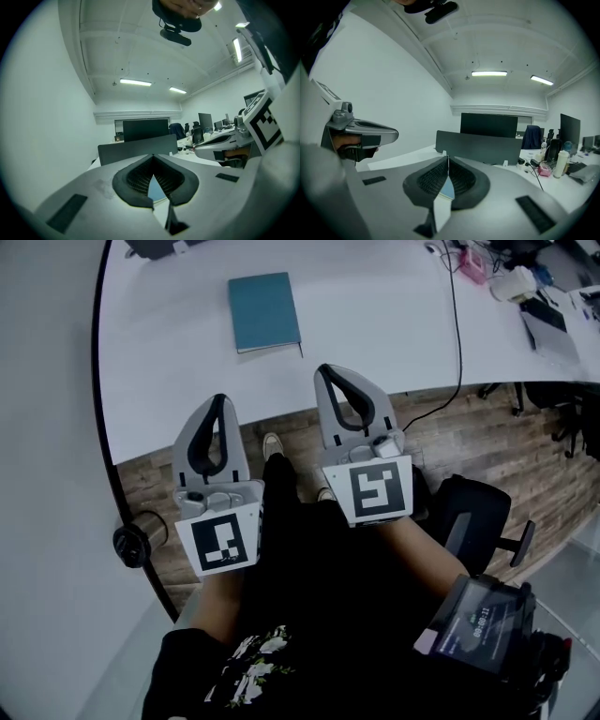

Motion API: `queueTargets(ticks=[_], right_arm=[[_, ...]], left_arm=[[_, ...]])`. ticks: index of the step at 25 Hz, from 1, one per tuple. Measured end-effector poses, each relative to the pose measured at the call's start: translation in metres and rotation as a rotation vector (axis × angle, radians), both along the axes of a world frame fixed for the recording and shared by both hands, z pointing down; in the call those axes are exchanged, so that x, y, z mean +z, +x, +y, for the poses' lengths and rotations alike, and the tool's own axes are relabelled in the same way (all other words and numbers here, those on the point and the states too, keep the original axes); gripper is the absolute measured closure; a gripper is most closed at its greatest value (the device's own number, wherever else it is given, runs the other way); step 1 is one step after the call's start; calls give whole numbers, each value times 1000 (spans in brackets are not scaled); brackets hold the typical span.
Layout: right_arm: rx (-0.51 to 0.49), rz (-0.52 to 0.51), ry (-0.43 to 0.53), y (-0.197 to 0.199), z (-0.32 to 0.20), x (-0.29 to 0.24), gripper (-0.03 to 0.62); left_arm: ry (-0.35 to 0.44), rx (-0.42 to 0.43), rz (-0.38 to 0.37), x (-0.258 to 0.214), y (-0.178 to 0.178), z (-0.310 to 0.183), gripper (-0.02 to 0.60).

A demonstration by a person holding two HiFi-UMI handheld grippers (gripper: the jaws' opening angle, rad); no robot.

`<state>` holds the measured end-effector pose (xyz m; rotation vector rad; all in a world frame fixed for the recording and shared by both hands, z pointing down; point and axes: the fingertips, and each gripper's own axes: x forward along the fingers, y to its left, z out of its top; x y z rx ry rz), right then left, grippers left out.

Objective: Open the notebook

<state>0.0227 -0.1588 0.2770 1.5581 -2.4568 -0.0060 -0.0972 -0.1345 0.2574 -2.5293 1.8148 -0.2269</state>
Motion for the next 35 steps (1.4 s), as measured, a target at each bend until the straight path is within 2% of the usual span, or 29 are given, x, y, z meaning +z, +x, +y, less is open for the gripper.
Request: queueTargets(ticks=[4, 11, 20, 30, 33, 35], right_arm=[[18, 19, -5, -20, -27, 5, 530], [62, 36, -25, -43, -69, 8, 530], [123, 46, -57, -73, -114, 19, 530], [139, 46, -64, -85, -132, 17, 531], [132, 49, -61, -88, -131, 17, 531], [128, 59, -61, -88, -131, 19, 531]], left_arm=[[-6, 31, 12, 10, -17, -33, 574], [-33, 103, 25, 20, -26, -81, 574], [-55, 146, 28, 31, -53, -128, 575], [-82, 190, 42, 36, -58, -145, 575], [-75, 232, 9, 39, -52, -142, 574], [-83, 252, 31, 40, -47, -140, 574]])
